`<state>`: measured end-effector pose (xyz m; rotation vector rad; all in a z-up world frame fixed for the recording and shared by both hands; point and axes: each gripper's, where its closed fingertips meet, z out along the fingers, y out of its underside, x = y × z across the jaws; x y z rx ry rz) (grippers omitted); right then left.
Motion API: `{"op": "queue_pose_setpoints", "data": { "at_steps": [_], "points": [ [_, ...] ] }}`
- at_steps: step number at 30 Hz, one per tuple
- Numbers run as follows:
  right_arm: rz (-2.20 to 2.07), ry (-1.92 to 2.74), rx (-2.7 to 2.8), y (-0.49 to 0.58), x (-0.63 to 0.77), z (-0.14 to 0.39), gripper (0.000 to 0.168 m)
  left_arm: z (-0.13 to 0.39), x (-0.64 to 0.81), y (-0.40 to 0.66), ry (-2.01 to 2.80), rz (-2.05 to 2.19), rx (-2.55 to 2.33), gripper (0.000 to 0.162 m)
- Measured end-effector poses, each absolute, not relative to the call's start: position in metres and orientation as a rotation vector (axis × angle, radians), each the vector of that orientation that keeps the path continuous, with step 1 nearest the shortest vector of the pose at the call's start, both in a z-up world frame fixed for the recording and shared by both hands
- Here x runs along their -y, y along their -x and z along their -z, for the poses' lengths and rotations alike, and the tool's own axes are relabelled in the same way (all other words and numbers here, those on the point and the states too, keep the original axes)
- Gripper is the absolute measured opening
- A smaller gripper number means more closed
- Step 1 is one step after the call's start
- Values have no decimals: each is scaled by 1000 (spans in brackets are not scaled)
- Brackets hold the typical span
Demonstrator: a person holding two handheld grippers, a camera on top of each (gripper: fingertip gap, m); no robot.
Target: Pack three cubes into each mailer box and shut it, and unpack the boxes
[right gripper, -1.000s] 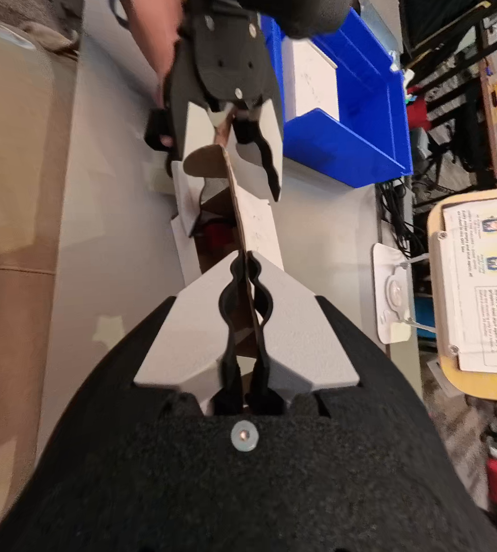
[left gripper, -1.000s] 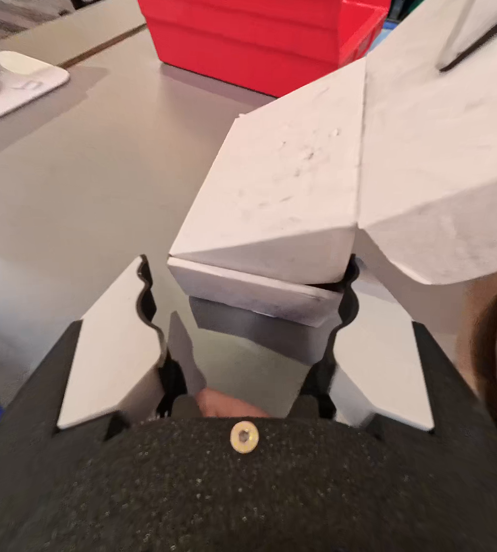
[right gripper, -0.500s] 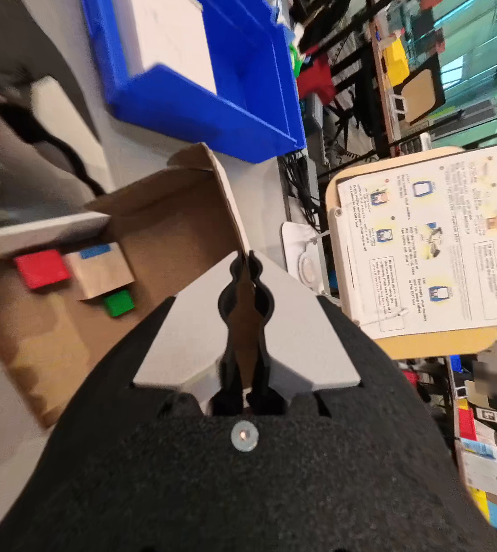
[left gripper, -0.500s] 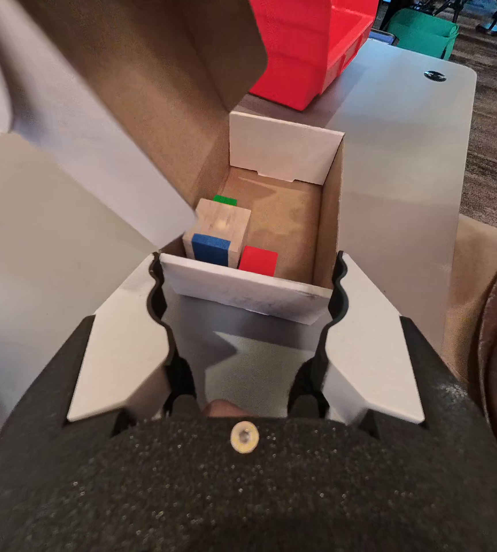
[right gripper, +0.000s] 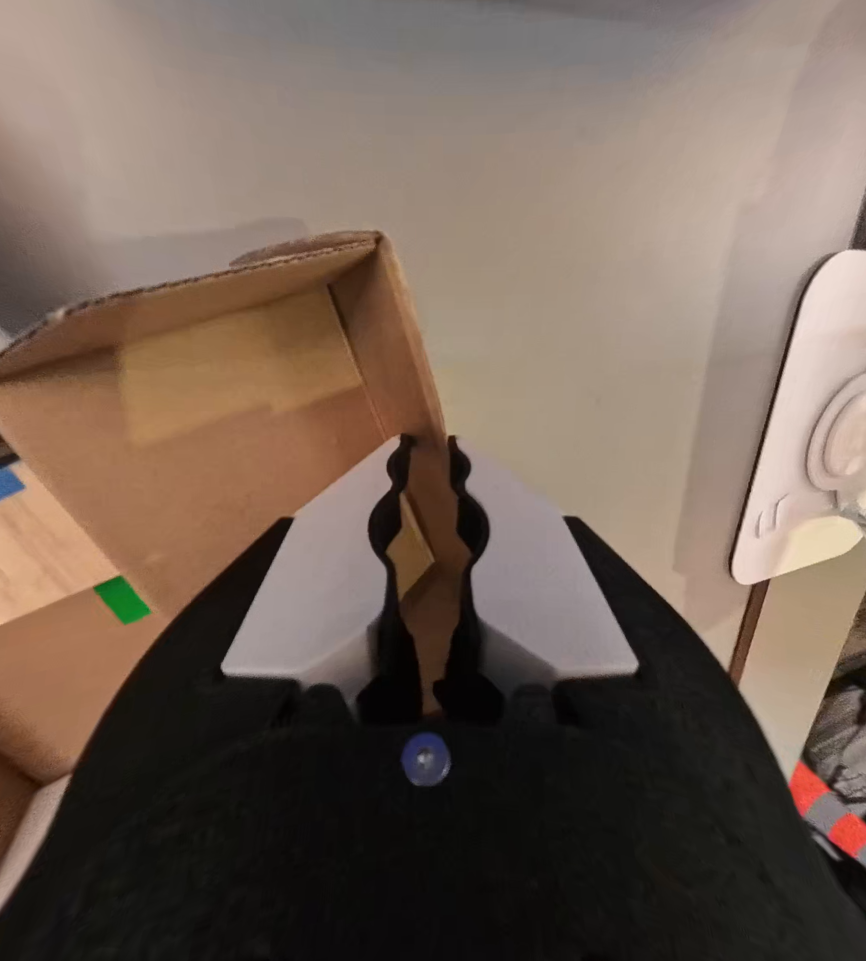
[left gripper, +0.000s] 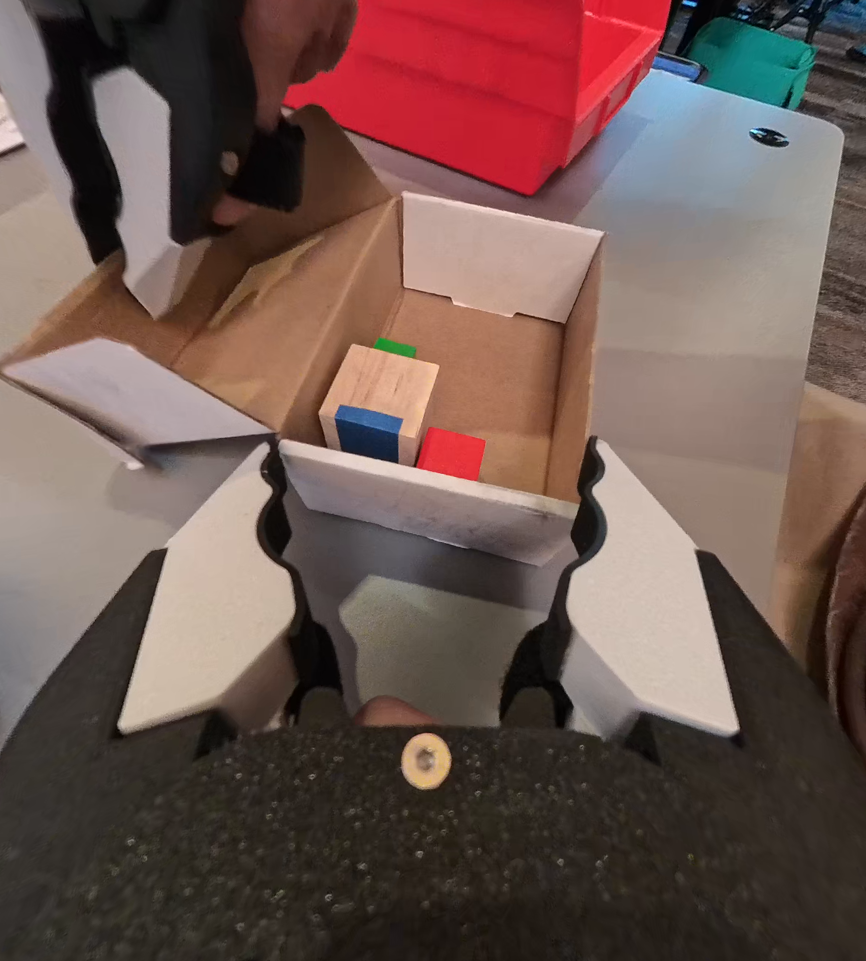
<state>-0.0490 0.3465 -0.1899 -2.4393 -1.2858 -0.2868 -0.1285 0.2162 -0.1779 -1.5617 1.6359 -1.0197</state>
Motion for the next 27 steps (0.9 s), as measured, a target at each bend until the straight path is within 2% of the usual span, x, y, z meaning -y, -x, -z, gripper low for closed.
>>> {"op": "queue_pose_setpoints", "data": {
  "at_steps": [1,3,8,11,14,19,27],
  "points": [
    [284,2446,1237,49,-349,184,14,178,-216,128,1570,1012,-1624,110],
    [246,2412,1073,52,-356,155,15,178,-217,127,1588,995,-1596,110],
    [99,2248,540,41,-342,38,45,178,-236,116,1689,906,-1452,110],
    [29,2171,287,26,-305,8,61,178,-250,110,1750,850,-1344,110],
    [-83,2228,142,22,-272,44,72,178,-259,103,1791,804,-1255,110],
    [-180,2447,178,37,-262,125,72,178,-264,91,1828,766,-1201,110],
    [-196,2582,265,76,-285,167,68,178,-264,91,1826,764,-1186,110]
  ]
}}
